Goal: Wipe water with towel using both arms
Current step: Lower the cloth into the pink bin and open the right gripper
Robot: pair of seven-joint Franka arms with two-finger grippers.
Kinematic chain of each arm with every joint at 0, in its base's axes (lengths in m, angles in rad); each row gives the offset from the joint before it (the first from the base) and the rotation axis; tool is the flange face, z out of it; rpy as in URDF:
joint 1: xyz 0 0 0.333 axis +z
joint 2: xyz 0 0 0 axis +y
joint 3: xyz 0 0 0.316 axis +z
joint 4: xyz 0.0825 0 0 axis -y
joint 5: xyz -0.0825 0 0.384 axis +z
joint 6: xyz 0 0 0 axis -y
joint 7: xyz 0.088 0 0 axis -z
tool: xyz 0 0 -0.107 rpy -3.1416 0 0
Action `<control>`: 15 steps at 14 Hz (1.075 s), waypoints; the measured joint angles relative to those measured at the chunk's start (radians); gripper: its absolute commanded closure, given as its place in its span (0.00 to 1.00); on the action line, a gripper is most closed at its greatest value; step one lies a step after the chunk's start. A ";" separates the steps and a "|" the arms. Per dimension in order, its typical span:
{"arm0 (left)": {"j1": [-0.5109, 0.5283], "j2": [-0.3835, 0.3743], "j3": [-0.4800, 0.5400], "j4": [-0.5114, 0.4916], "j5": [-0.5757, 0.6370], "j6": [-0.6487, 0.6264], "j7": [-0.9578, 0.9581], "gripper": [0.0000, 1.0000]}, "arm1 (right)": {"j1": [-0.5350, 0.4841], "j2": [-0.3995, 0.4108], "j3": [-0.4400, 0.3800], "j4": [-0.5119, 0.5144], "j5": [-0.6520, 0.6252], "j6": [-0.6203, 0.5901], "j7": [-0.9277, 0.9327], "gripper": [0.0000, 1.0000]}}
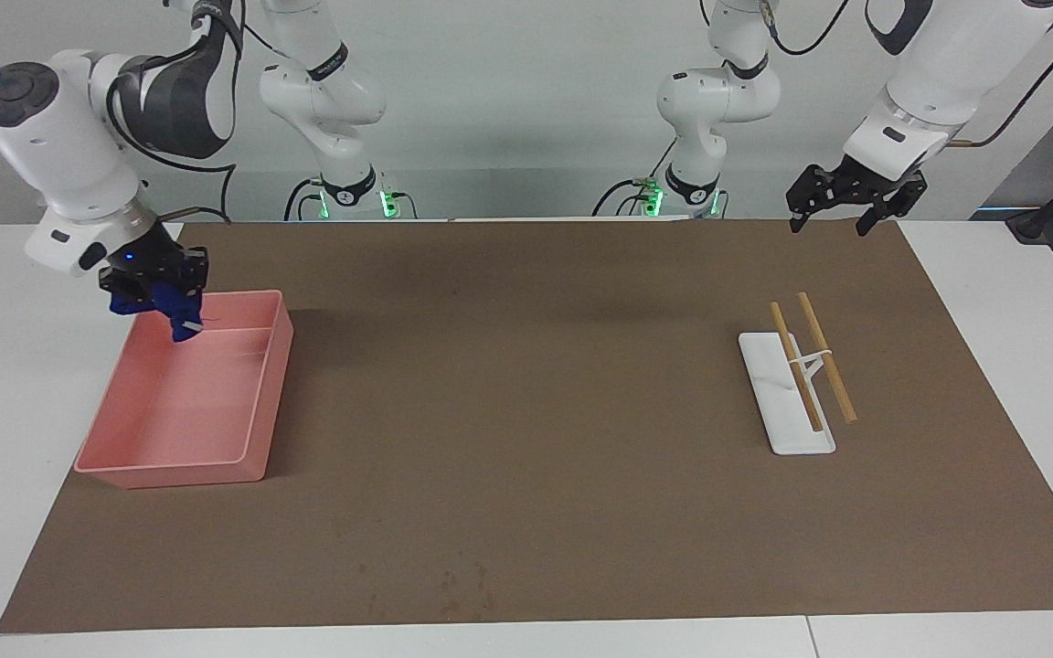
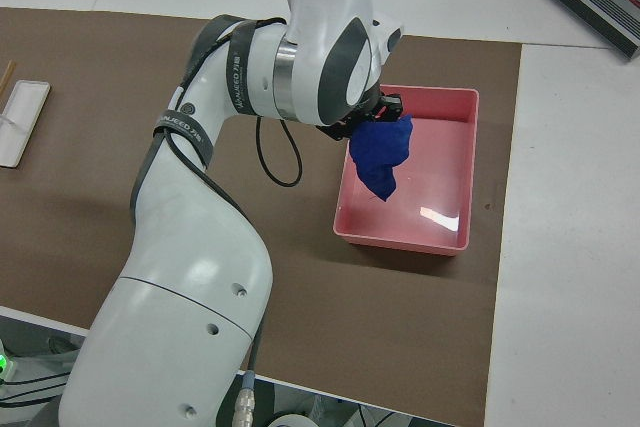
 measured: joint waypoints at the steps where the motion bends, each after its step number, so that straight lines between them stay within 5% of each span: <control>1: 0.000 0.000 0.000 0.000 0.000 0.000 0.000 0.00 | -0.004 0.009 0.000 -0.007 -0.007 0.050 -0.026 1.00; 8: 0.000 0.000 0.000 0.000 0.000 0.000 0.000 0.00 | -0.004 0.127 0.004 -0.121 -0.009 0.290 -0.041 1.00; 9: 0.000 0.000 0.000 0.000 0.000 0.000 0.000 0.00 | -0.004 0.127 0.005 -0.131 -0.009 0.291 -0.037 0.69; 10: 0.000 0.000 0.000 0.000 0.000 0.000 0.000 0.00 | -0.004 0.125 0.005 -0.132 -0.009 0.291 -0.033 0.26; 12: 0.000 0.000 0.000 0.000 0.000 0.000 0.000 0.00 | -0.004 0.119 0.005 -0.132 -0.009 0.291 -0.033 0.00; 15: 0.000 0.000 0.000 0.000 0.000 0.000 0.000 0.00 | -0.004 0.111 0.006 -0.130 -0.009 0.291 -0.033 0.00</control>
